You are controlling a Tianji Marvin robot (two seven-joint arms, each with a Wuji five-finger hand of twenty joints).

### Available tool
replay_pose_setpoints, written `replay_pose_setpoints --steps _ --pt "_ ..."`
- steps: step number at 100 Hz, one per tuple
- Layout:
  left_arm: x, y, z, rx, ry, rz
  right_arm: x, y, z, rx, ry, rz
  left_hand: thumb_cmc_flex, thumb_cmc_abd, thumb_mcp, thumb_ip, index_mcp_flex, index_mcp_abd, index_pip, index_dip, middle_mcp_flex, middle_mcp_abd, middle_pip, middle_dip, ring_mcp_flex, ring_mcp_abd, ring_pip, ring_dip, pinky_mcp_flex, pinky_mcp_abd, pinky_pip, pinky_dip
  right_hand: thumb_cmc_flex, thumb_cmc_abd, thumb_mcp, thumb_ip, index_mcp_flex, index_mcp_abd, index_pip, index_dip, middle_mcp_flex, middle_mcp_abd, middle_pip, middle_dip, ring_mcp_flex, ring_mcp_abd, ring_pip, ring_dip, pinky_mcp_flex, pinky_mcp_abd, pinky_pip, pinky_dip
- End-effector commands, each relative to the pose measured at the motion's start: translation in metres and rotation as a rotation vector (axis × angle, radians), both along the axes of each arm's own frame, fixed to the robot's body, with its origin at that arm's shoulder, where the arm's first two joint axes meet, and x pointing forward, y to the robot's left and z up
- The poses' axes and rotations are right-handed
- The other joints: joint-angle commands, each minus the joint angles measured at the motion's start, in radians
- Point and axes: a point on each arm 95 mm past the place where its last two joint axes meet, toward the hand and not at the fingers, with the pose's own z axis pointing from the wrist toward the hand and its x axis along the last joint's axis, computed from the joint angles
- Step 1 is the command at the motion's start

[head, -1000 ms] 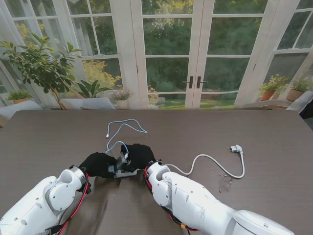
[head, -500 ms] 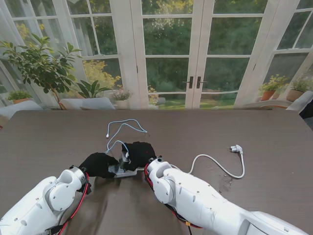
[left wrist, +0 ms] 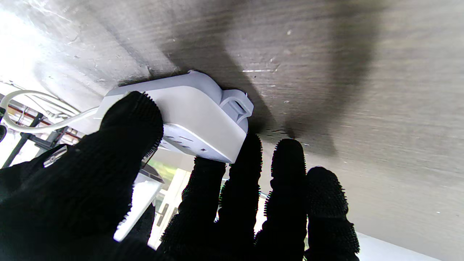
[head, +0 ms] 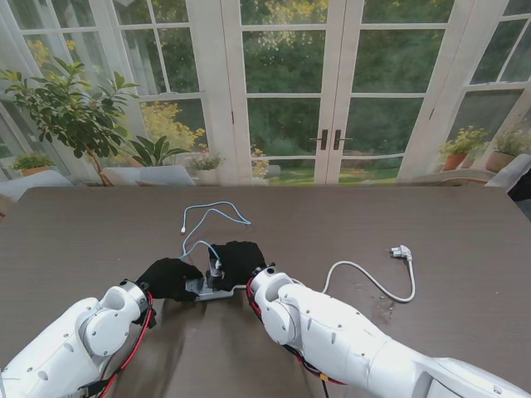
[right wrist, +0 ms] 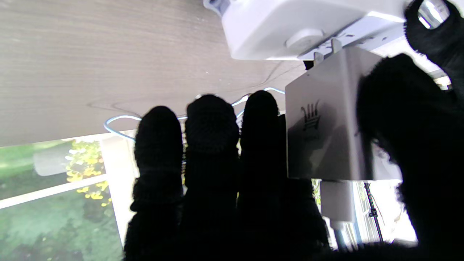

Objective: Set up the charging station

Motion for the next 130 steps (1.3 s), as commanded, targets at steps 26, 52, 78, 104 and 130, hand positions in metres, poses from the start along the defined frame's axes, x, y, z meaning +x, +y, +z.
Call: replay_pose_setpoints --steps 26,52,78,104,130 --pt "-0.010 0.000 -0.020 0.026 0.069 -0.009 -0.007 0.014 0.003 -0.020 -0.012 0.004 0.047 0.084 0.032 0.005 0.136 -0.055 0.141 0.036 0.070 0.018 0.003 -0.005 0.035 0.011 0.011 0.004 0.011 -0.018 0.044 0.016 0.121 0.093 0.177 0.055 0.161 -0.325 0.242 0.093 0.038 -0.027 -0.002 0.014 0.031 -0.010 0.035 -0.607 -0.002 -0.035 0.050 0.010" --pt "-0.009 -0.001 -0.021 0.027 0.066 -0.012 -0.010 0.019 0.004 -0.035 -0.028 0.002 0.053 0.081 0.024 0.000 0.141 -0.056 0.161 0.042 0.080 0.023 0.007 0.000 0.039 0.011 0.029 0.013 0.020 -0.022 0.054 0.025 0.121 0.096 0.173 0.055 0.160 -0.323 0.240 0.095 0.036 -0.028 -0.005 0.017 0.030 -0.012 0.037 -0.606 -0.001 -0.037 0.051 0.010" --pt "-0.009 -0.001 -0.020 0.038 0.067 -0.018 -0.013 0.023 0.003 -0.049 -0.031 0.012 0.057 0.078 0.018 -0.002 0.145 -0.056 0.177 0.041 0.083 0.022 0.010 0.005 0.040 0.012 0.031 0.014 0.020 -0.020 0.054 0.029 0.121 0.101 0.169 0.056 0.158 -0.320 0.237 0.097 0.034 -0.030 -0.008 0.020 0.028 -0.012 0.037 -0.606 -0.004 -0.041 0.049 0.010" --pt "-0.009 -0.002 -0.019 0.041 0.069 -0.024 -0.016 0.022 0.003 -0.082 -0.038 0.020 0.052 0.082 0.018 0.000 0.146 -0.051 0.180 0.035 0.084 0.021 0.008 0.006 0.041 0.011 0.030 0.014 0.019 -0.021 0.052 0.030 0.120 0.113 0.161 0.059 0.152 -0.319 0.231 0.103 0.028 -0.032 -0.010 0.022 0.026 -0.016 0.037 -0.605 -0.006 -0.046 0.048 0.010" --pt "-0.008 -0.003 -0.020 0.038 0.070 -0.026 -0.016 0.021 0.006 -0.104 -0.045 0.012 0.052 0.083 0.018 0.000 0.147 -0.049 0.183 0.032 0.085 0.021 0.008 0.007 0.041 0.012 0.030 0.015 0.019 -0.020 0.052 0.032 0.122 0.116 0.156 0.061 0.149 -0.318 0.226 0.114 0.028 -0.033 -0.010 0.025 0.026 -0.017 0.040 -0.604 -0.006 -0.048 0.048 0.010"
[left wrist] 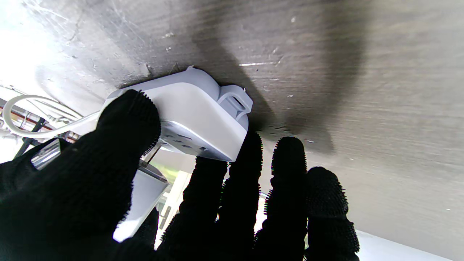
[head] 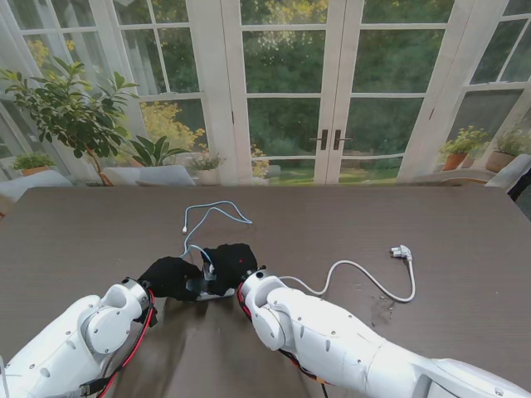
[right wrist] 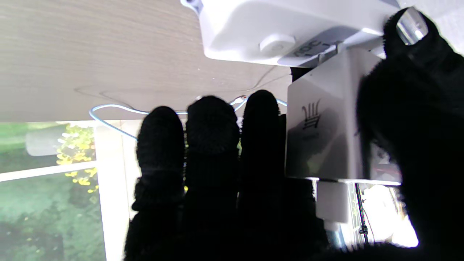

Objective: Set up the charging station

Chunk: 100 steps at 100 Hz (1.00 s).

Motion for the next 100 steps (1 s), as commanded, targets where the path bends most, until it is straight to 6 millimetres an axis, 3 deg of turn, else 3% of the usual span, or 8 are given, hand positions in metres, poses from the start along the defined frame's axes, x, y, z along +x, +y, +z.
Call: replay_pose_setpoints --steps 1,100 --pt "-0.0118 -0.0001 -0.0210 0.024 0.072 -0.011 -0.0032 0.0032 0.0001 -0.011 0.008 0.009 0.053 0.081 0.043 0.000 0.135 -0.064 0.151 0.024 0.064 0.021 -0.005 -0.007 0.017 0.013 0.027 0.011 0.004 -0.019 0.041 0.019 0.122 0.116 0.156 0.061 0.149 -0.318 0.225 0.114 0.018 -0.029 -0.008 0.011 0.026 -0.011 0.027 -0.604 -0.006 -0.030 0.048 0.010" --pt "-0.0121 -0.0004 -0.0208 0.023 0.073 -0.017 -0.0052 0.0057 0.0084 -0.127 -0.021 0.000 0.061 0.079 0.039 -0.003 0.141 -0.067 0.166 0.021 0.083 0.025 -0.001 -0.005 0.029 0.013 0.030 0.011 0.010 -0.016 0.043 0.022 0.127 0.138 0.134 0.070 0.136 -0.315 0.214 0.135 0.011 -0.030 -0.014 0.015 0.026 -0.012 0.031 -0.602 -0.004 -0.040 0.055 0.016"
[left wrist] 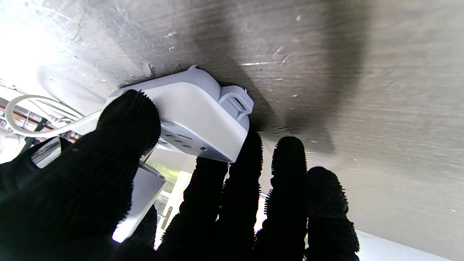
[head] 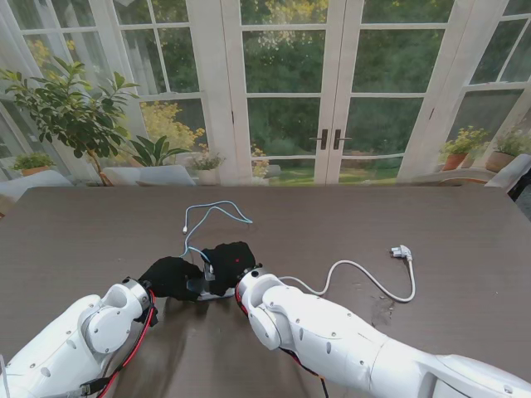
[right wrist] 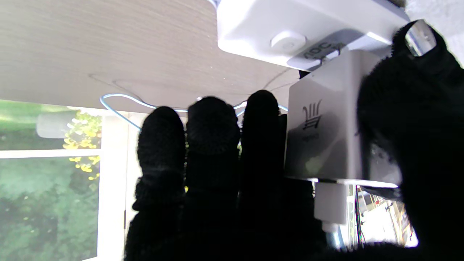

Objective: Set up the charging station

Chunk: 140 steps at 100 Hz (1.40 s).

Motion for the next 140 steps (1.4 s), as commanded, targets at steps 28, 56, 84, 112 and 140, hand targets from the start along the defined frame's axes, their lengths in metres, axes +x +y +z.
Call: replay_pose_setpoints --steps 28,56,84,112,140 --pt "-0.011 0.000 -0.020 0.029 0.065 -0.019 -0.002 0.003 -0.001 -0.029 -0.003 0.014 0.068 0.075 0.032 -0.004 0.142 -0.074 0.176 0.014 0.086 0.023 0.003 -0.004 0.035 0.012 0.032 0.011 0.006 -0.015 0.043 0.019 0.127 0.142 0.133 0.072 0.130 -0.318 0.212 0.133 0.009 -0.029 -0.014 0.011 0.026 -0.014 0.023 -0.602 -0.002 -0.035 0.057 0.015" --pt "-0.012 0.000 -0.019 0.037 0.063 -0.023 -0.002 0.002 0.000 -0.038 -0.008 0.015 0.072 0.076 0.028 -0.004 0.144 -0.073 0.191 0.007 0.095 0.012 0.006 -0.002 0.039 0.011 0.034 0.011 0.012 -0.015 0.048 0.020 0.127 0.143 0.132 0.072 0.130 -0.317 0.209 0.138 0.009 -0.028 -0.014 0.011 0.026 -0.014 0.024 -0.601 0.000 -0.034 0.063 0.019" --pt "-0.011 0.001 -0.019 0.042 0.058 -0.028 -0.002 0.004 0.002 -0.043 -0.005 0.015 0.077 0.073 0.023 -0.005 0.144 -0.076 0.204 0.002 0.105 0.014 0.014 0.003 0.046 0.010 0.045 0.016 0.021 -0.017 0.056 0.023 0.126 0.144 0.129 0.073 0.129 -0.317 0.208 0.141 0.008 -0.029 -0.013 0.011 0.029 -0.012 0.026 -0.601 0.002 -0.036 0.069 0.024" --pt "-0.011 0.001 -0.019 0.041 0.058 -0.028 -0.003 0.008 0.001 -0.045 -0.002 0.015 0.080 0.071 0.023 -0.005 0.144 -0.074 0.215 -0.004 0.111 0.014 0.019 0.007 0.051 0.010 0.051 0.017 0.025 -0.017 0.061 0.027 0.127 0.147 0.129 0.073 0.126 -0.316 0.207 0.142 0.008 -0.028 -0.014 0.011 0.029 -0.005 0.027 -0.601 0.005 -0.034 0.073 0.027" --pt "-0.011 0.001 -0.018 0.039 0.059 -0.028 -0.006 0.013 0.001 -0.049 0.002 0.012 0.080 0.071 0.022 -0.005 0.147 -0.071 0.227 -0.009 0.122 0.016 0.024 0.013 0.057 0.010 0.058 0.020 0.033 -0.016 0.068 0.032 0.128 0.149 0.125 0.074 0.125 -0.317 0.207 0.143 0.006 -0.027 -0.015 0.011 0.031 -0.009 0.030 -0.600 0.007 -0.030 0.076 0.029"
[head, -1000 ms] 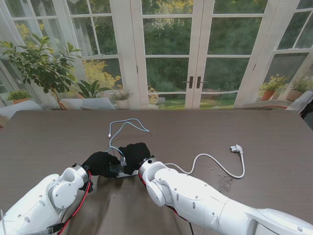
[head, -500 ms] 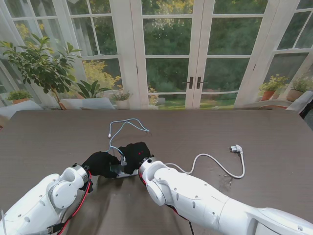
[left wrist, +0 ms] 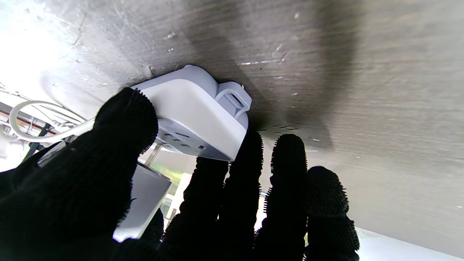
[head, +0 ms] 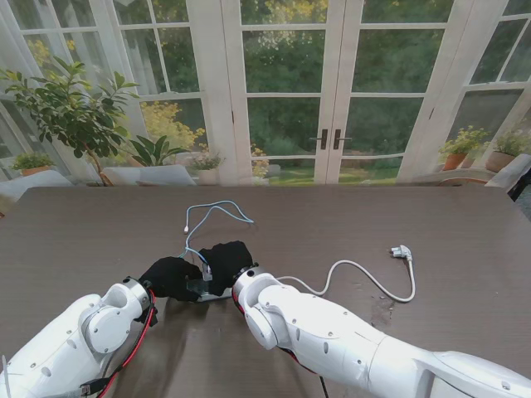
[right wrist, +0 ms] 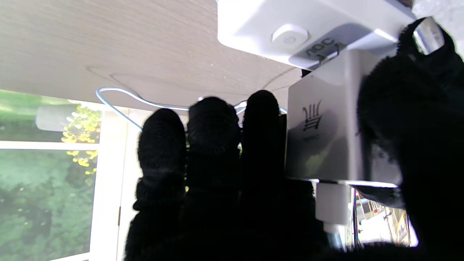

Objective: Set up the charging station

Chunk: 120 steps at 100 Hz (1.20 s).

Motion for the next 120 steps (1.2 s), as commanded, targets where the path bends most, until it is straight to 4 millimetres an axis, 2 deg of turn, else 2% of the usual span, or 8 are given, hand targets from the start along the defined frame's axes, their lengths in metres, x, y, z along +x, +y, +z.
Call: replay_pose_setpoints --steps 1,120 --pt "-0.0114 0.0015 -0.0192 0.025 0.067 -0.009 -0.0049 0.0066 -0.0020 -0.008 0.017 0.010 0.079 0.072 0.047 0.004 0.147 -0.073 0.174 0.011 0.109 0.015 0.039 0.028 0.026 0.010 0.032 0.015 0.006 -0.016 0.056 0.019 0.127 0.149 0.127 0.074 0.125 -0.317 0.207 0.120 0.006 -0.026 -0.014 0.010 0.031 -0.003 0.028 -0.600 0.007 -0.022 0.052 0.019" --pt "-0.0139 0.0021 -0.0177 0.035 0.068 -0.018 -0.0072 0.0068 0.0022 -0.071 -0.004 -0.003 0.086 0.063 0.047 0.003 0.152 -0.069 0.202 -0.002 0.127 0.015 0.043 0.035 0.043 0.009 0.056 0.027 0.029 -0.018 0.072 0.029 0.132 0.159 0.117 0.079 0.118 -0.316 0.203 0.126 0.008 -0.028 -0.016 0.014 0.032 -0.004 0.032 -0.598 0.012 -0.024 0.057 0.024"
